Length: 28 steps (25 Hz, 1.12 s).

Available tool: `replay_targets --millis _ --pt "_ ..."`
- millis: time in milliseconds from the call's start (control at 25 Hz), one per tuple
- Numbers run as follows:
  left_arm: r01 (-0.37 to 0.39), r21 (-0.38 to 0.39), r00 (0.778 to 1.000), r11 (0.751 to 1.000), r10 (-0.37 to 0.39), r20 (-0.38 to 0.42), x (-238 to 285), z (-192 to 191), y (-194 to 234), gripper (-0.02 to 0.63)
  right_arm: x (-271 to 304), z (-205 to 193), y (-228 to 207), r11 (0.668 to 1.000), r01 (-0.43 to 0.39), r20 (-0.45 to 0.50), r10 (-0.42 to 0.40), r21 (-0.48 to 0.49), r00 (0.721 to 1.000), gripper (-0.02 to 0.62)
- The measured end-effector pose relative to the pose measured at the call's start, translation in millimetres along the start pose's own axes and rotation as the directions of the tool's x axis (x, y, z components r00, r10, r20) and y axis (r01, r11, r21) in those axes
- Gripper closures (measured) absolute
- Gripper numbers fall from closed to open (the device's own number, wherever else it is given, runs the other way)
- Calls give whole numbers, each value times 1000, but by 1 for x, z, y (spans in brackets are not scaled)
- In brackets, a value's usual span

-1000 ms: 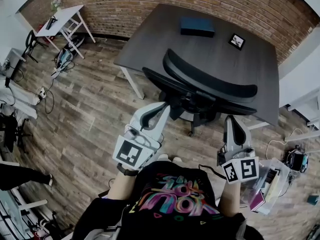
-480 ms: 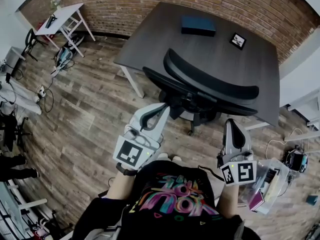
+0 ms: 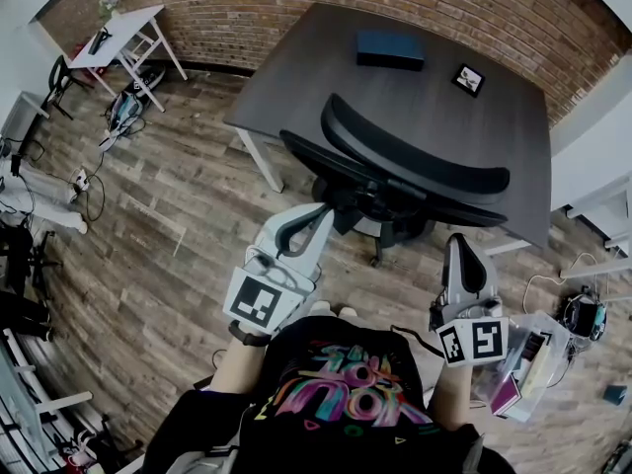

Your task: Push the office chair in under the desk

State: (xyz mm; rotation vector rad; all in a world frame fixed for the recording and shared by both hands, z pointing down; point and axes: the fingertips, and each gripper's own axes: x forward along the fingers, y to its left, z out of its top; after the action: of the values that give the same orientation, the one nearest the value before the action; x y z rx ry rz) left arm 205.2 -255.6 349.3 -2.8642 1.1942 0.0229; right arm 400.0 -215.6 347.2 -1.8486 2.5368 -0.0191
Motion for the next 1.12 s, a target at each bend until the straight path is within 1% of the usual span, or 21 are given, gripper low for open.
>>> replay_targets --millis 440,640,800,960,1120 --pt "-4 5 1000 1000 5 -4 -2 -1 -2 604 -3 -4 -1 1000 -7 -13 7 11 1000 595" --pt "-1 4 1000 1000 1 -7 -1 0 -1 604 -3 -5 2 1000 -22 -20 22 8 1000 595" --pt "10 20 1000 1000 -9 -8 1 2 -2 604 -5 -5 1 1000 -28 -25 28 1 999 595" --pt "2 33 1000 999 -2 3 2 4 0 605 -6 -7 1 999 -36 -31 36 -2 999 595" --pt "13 47 1000 999 -13 -5 1 2 -1 604 -9 -7 -1 999 -34 -26 34 3 999 595"
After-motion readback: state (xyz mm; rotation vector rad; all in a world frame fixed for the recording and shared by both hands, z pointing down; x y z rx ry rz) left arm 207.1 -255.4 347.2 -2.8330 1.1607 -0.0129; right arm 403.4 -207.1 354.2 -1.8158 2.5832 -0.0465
